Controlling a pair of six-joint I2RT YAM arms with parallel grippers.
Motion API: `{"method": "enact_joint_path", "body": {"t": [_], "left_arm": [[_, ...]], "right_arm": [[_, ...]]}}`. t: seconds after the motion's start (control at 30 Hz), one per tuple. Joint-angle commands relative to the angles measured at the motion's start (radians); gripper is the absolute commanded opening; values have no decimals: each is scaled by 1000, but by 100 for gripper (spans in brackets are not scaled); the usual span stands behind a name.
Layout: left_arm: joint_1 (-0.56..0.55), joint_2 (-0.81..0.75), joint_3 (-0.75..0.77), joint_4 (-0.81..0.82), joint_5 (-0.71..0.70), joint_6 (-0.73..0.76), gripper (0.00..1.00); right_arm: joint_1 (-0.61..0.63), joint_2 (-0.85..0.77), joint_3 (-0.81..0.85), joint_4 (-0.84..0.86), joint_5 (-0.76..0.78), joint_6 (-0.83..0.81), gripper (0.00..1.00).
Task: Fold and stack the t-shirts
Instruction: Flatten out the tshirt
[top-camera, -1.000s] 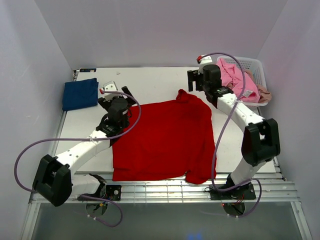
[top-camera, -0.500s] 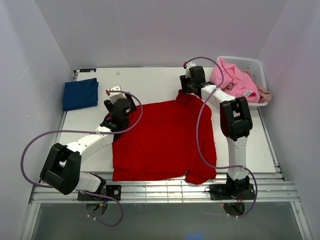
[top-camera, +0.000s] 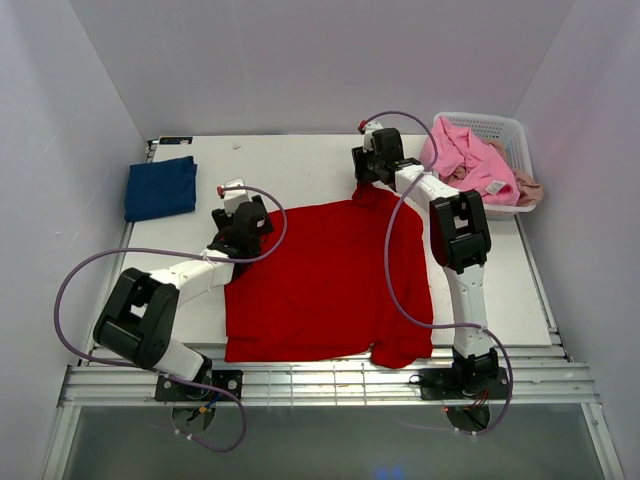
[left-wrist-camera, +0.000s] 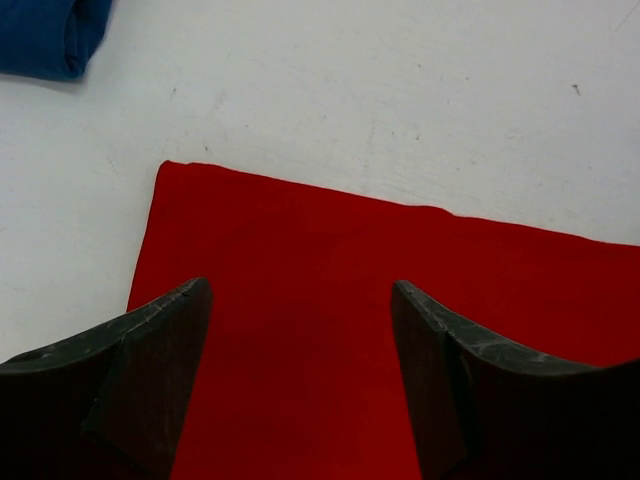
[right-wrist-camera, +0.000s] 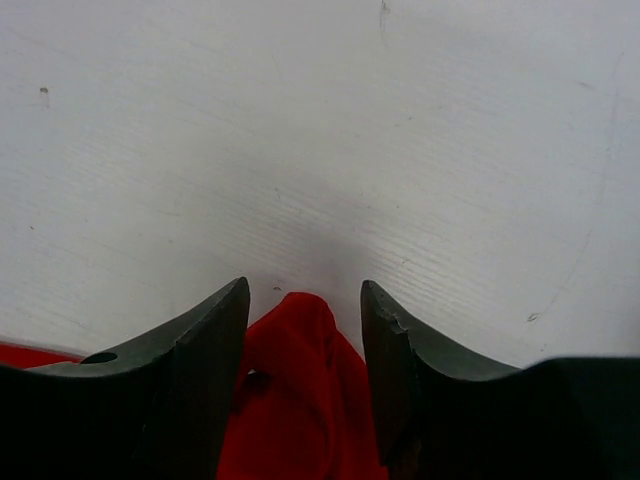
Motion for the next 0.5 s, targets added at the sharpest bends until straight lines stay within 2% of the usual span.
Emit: {"method": "enact_joint_path", "body": {"t": [0.0,0.13,0.2,0.23,0.27,0.47], "left_arm": [[14,-17,-15,-2,14,-25,82],[23,-36,-22,-2,14,-28,82],[28,-49,-28,-3,9,-28,81],[29,-54,-28,-5,9,-28,81],[31,-63,-30,-3,9,-27,81],[35,-66,-36,-5,14,-31,81]], "right_arm": [[-4,19,45,-34,-26,12,54],[-3,26,40,-60,-13,14,49],[-3,23,33,-76,-9,18,39],[-3,19,23,-74,-9,18,33],[-3,6,10,-70,-9,18,8],[-3,-40,-26,-31,-4,20,8]]}}
